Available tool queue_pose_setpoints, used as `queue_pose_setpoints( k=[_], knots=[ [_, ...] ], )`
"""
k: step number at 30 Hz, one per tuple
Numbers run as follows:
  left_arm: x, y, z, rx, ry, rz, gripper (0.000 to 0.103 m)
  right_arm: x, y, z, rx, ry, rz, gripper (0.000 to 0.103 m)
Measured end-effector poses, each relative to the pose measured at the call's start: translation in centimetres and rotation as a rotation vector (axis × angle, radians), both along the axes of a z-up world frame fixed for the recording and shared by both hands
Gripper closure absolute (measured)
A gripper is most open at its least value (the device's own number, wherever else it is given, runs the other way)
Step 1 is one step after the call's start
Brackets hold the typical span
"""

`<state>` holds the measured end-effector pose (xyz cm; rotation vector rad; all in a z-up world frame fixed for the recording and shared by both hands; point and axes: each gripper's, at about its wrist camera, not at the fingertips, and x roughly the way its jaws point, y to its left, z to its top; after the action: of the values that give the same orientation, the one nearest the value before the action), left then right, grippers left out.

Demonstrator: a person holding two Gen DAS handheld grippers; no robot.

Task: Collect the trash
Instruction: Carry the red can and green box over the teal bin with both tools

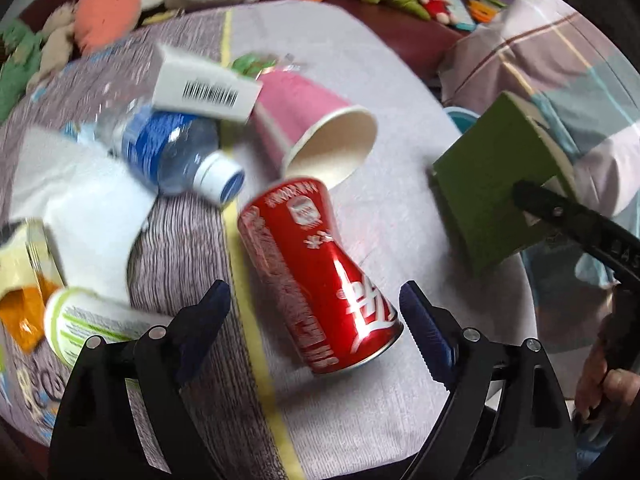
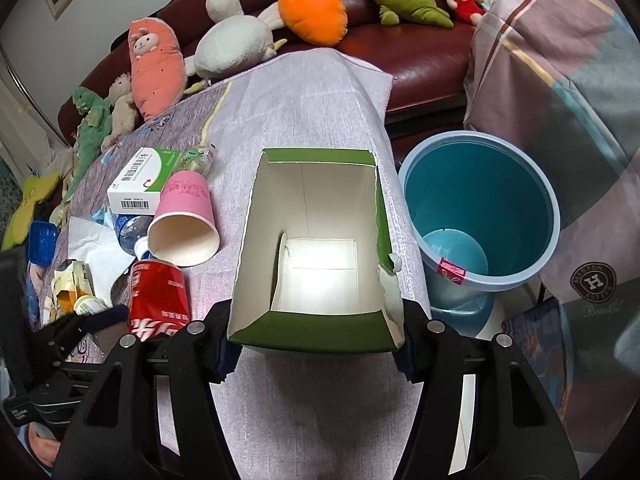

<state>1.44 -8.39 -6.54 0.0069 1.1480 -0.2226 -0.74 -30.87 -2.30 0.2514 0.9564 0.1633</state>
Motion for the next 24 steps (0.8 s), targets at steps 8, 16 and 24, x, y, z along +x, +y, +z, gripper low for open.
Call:
queue_pose_setpoints(
  k=[8,16,24],
  knots=[
    [1.1,1.2,0.0,-0.040,0.015,0.095,0.020,-0.5,-0.7,0.1,0.001,0.002,-0.013,0.045],
    [-0.3,0.8,1.2,-0.028,-0.020,0.038,0.052,-0.4,-1.5,0.3,0.006,-0.015,-0.016,0.045],
    [-0.8,-3.3,5.7,-0.098,-0.103,-0.140,0.052,0.3,-5.4,2.5,0.011,-0.084,-0.097,0.046]
  ],
)
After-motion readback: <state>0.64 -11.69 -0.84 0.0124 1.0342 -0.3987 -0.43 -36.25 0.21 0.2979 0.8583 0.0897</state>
